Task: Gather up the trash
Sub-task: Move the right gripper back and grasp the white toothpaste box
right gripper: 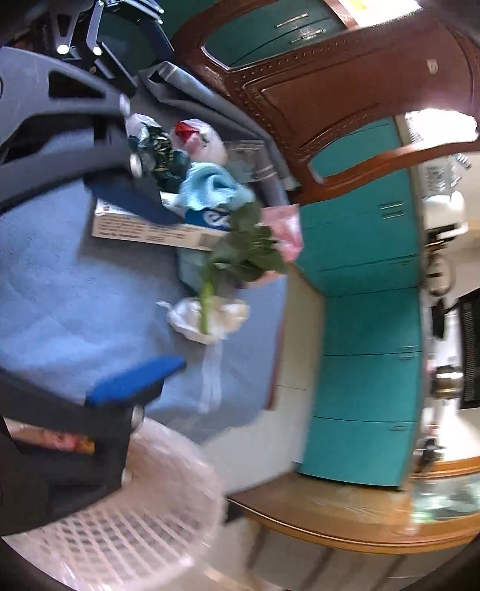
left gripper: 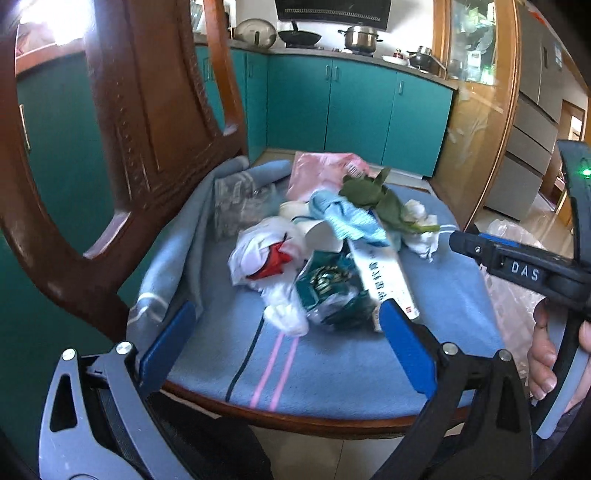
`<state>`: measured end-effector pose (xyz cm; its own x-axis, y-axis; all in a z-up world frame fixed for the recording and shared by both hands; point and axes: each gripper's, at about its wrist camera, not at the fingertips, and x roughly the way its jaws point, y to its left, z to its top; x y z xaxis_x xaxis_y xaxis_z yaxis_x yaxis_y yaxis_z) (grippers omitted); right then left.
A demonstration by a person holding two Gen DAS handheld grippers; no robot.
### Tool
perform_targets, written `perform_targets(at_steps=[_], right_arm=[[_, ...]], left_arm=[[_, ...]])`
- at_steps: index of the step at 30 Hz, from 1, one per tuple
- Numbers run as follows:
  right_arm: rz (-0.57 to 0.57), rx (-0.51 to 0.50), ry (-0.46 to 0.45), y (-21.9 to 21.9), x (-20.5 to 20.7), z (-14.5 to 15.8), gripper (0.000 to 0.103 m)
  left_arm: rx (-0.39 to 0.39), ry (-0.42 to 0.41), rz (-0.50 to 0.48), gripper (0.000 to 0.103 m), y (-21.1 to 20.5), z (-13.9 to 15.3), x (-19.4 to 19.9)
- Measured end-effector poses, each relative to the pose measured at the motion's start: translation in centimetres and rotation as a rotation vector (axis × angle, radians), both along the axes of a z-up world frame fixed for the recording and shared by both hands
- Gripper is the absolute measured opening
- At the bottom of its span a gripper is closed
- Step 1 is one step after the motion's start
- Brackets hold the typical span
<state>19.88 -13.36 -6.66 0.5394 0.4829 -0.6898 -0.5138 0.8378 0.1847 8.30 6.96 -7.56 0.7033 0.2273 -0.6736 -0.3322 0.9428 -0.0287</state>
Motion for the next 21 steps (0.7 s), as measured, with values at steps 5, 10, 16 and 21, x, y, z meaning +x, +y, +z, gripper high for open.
perform_targets(at_steps=[5,10,16,21], right_arm=[[0.064,0.099,0.139,0.2,0.7,-1.3,0.050],[0.117,0.050,0.124,2.1,-0.2,-1.8,0.050],[0.182,-0.026,0.135,5.4,-0.6,-3.8,0.050],[0.207,-0.057,0.131,7.9,-0.4,-5.4,0.050]], left_arm=[[0.004,0.017,0.006,0.099,0.3,-0.6,-0.3],[-0.018,0.044,0.018,0.099,0.9,-1.4,-0.3],[-0.018,0.050,0.039,0.099,1.3,-1.4,-0.6],[-0.036,0.065,0.059,0.099,2.0,-1.7,-1.1]])
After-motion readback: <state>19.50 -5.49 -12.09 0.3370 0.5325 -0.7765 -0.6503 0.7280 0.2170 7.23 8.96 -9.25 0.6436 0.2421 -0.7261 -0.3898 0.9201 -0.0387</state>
